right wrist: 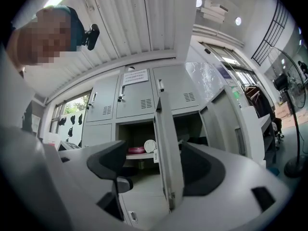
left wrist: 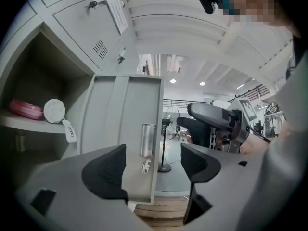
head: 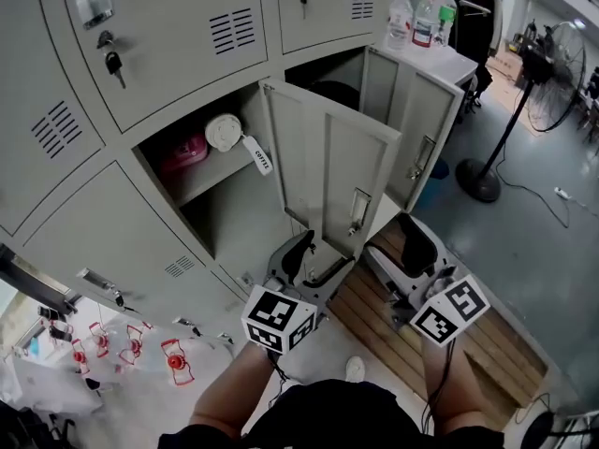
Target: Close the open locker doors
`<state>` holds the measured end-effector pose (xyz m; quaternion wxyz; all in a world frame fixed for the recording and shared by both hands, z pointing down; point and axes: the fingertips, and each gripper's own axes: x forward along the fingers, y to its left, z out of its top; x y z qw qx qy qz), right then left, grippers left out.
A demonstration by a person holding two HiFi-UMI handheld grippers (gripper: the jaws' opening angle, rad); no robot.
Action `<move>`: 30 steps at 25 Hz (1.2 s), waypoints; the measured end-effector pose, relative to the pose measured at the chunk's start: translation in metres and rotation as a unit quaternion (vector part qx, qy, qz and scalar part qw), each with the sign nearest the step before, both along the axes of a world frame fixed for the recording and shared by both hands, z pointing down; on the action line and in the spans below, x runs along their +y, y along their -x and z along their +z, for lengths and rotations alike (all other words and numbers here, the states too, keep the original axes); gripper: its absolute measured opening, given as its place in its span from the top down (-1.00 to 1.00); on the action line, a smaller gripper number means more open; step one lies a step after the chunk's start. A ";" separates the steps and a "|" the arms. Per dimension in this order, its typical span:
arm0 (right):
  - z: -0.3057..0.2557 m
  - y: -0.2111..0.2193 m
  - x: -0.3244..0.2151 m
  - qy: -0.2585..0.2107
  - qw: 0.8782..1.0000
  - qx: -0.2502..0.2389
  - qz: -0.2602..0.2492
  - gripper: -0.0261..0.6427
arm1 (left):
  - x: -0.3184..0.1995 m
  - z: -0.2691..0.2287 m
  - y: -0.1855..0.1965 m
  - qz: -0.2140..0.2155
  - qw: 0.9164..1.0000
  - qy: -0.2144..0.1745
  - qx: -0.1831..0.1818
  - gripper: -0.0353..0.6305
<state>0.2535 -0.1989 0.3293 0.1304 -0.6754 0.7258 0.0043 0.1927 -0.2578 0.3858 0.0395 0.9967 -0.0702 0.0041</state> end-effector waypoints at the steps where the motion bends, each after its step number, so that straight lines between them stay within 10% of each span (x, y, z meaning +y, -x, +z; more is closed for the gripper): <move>1: 0.001 -0.007 0.001 0.000 1.000 0.001 -0.001 -0.13 | 0.002 0.000 -0.007 -0.002 1.000 -0.003 0.000 -0.19; 22: 0.031 -0.101 0.033 0.022 0.999 -0.028 -0.023 -0.07 | -0.007 0.008 -0.101 -0.174 0.983 -0.058 -0.030 -0.18; 30: 0.034 -0.111 0.031 0.028 0.998 -0.026 -0.052 -0.06 | -0.016 0.008 -0.097 -0.223 0.973 -0.055 -0.027 0.27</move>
